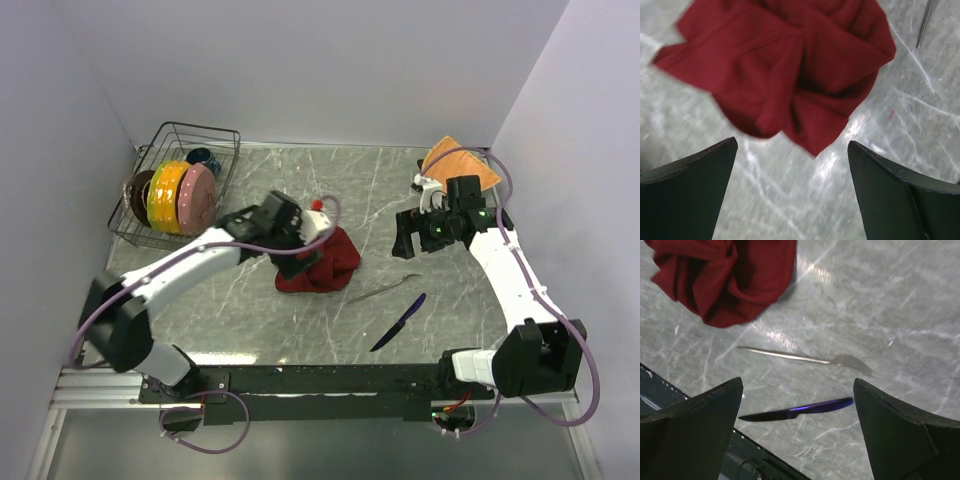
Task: Fold the napkin into a case and place the utensils inside
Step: Pick up the crumpled napkin from the center of the board.
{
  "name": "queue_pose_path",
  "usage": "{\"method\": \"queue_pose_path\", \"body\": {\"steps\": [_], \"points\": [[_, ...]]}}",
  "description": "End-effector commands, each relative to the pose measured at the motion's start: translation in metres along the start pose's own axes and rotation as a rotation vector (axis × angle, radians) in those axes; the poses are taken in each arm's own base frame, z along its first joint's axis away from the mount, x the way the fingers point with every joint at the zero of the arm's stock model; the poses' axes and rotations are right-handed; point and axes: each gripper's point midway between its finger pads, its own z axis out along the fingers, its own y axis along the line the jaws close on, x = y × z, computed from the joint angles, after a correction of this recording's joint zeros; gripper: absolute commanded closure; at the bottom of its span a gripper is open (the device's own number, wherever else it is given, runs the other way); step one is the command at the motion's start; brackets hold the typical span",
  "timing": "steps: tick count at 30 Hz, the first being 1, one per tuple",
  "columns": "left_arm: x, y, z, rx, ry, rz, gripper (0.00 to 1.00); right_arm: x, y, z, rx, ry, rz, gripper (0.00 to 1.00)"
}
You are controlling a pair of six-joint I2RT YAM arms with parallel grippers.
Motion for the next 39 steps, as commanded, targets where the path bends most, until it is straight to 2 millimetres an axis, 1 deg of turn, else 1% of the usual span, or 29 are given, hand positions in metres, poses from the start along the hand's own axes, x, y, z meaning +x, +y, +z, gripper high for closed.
{"method": "queue_pose_path", "body": {"steps": [1,3,4,5,6,8,9,10,11,12,14,15,16,17,18,19,20,22,23,25,26,28,29,30,31,32,34,36,39], "points": [[-0.014,-0.007,0.04,-0.031,-0.005,0.019,0.03,0.007,-0.006,0.017,-0.006,0.031,0.017,0.0],[-0.017,-0.003,0.051,-0.052,0.002,0.018,0.08,0.008,-0.007,0.025,-0.016,0.042,0.033,0.0],[-0.017,-0.003,0.062,-0.05,0.006,0.019,0.09,0.007,-0.006,0.027,-0.028,0.044,0.038,0.0],[-0.018,-0.004,0.068,-0.048,0.007,0.024,0.1,0.008,-0.007,0.032,-0.036,0.051,0.053,0.0],[-0.021,0.003,0.071,-0.077,0.01,0.036,0.14,0.008,-0.006,0.034,-0.045,0.055,0.059,0.0],[-0.013,0.002,0.085,-0.069,0.048,0.047,0.17,0.007,-0.005,0.039,-0.064,0.06,0.078,0.0],[-0.014,0.003,0.088,-0.067,0.054,0.054,0.22,0.007,-0.004,0.041,-0.073,0.063,0.084,0.0],[-0.007,0.004,0.096,-0.068,0.084,0.059,0.26,0.005,-0.005,0.043,-0.075,0.061,0.092,0.0],[-0.006,0.006,0.098,-0.079,0.093,0.065,0.31,0.003,-0.005,0.046,-0.077,0.06,0.097,0.0],[-0.004,0.007,0.101,-0.085,0.1,0.073,0.42,0.003,-0.007,0.047,-0.075,0.06,0.102,0.0],[-0.007,0.014,0.098,-0.107,0.092,0.08,0.52,0.001,-0.008,0.052,-0.074,0.061,0.11,0.0],[-0.012,0.017,0.092,-0.111,0.076,0.077,0.65,-0.001,-0.009,0.053,-0.073,0.059,0.111,0.0],[-0.017,0.019,0.087,-0.109,0.062,0.071,0.71,0.0,-0.011,0.055,-0.073,0.062,0.121,0.0],[-0.029,0.021,0.08,-0.106,0.03,0.054,0.78,-0.003,-0.011,0.057,-0.076,0.057,0.121,0.0],[-0.032,0.028,0.068,-0.105,0.017,0.034,0.9,-0.007,-0.012,0.058,-0.077,0.05,0.121,0.0],[-0.037,0.033,0.061,-0.103,0.003,0.018,0.96,-0.007,-0.012,0.061,-0.081,0.056,0.134,0.0],[-0.045,0.048,0.05,-0.112,-0.028,-0.033,0.99,-0.01,-0.013,0.062,-0.083,0.049,0.135,0.0],[-0.049,0.06,0.028,-0.092,-0.051,-0.08,0.99,-0.016,-0.013,0.068,-0.092,0.047,0.15,0.0],[-0.057,0.072,0.011,-0.058,-0.11,-0.125,0.99,-0.02,-0.013,0.071,-0.096,0.038,0.152,0.0],[-0.054,0.08,-0.005,-0.024,-0.134,-0.174,0.99,-0.029,-0.011,0.079,-0.111,0.029,0.156,0.0],[-0.051,0.088,-0.014,-0.003,-0.161,-0.214,0.99,-0.034,-0.009,0.082,-0.114,0.024,0.154,0.0],[-0.037,0.088,-0.019,0.04,-0.134,-0.261,0.99,-0.039,-0.004,0.095,-0.127,0.032,0.152,0.0],[-0.025,0.092,-0.021,0.058,-0.118,-0.295,0.99,-0.044,-0.002,0.098,-0.13,0.027,0.146,0.0],[-0.015,0.091,-0.021,0.076,-0.092,-0.321,0.99,-0.042,0.003,0.107,-0.139,0.048,0.146,0.0],[0.0,0.094,-0.02,0.08,-0.068,-0.355,0.99,-0.046,0.005,0.112,-0.142,0.044,0.137,0.0],[0.008,0.093,-0.019,0.084,-0.058,-0.373,0.99,-0.051,0.008,0.116,-0.15,0.04,0.124,0.0],[0.026,0.089,-0.014,0.092,-0.019,-0.405,0.99,-0.048,0.017,0.129,-0.171,0.07,0.109,0.01],[0.034,0.084,-0.011,0.101,-0.001,-0.414,0.99,-0.055,0.024,0.137,-0.196,0.068,0.093,0.04],[0.044,0.076,-0.006,0.128,0.02,-0.44,0.99,-0.068,0.05,0.144,-0.257,0.035,0.076,0.07]]}}
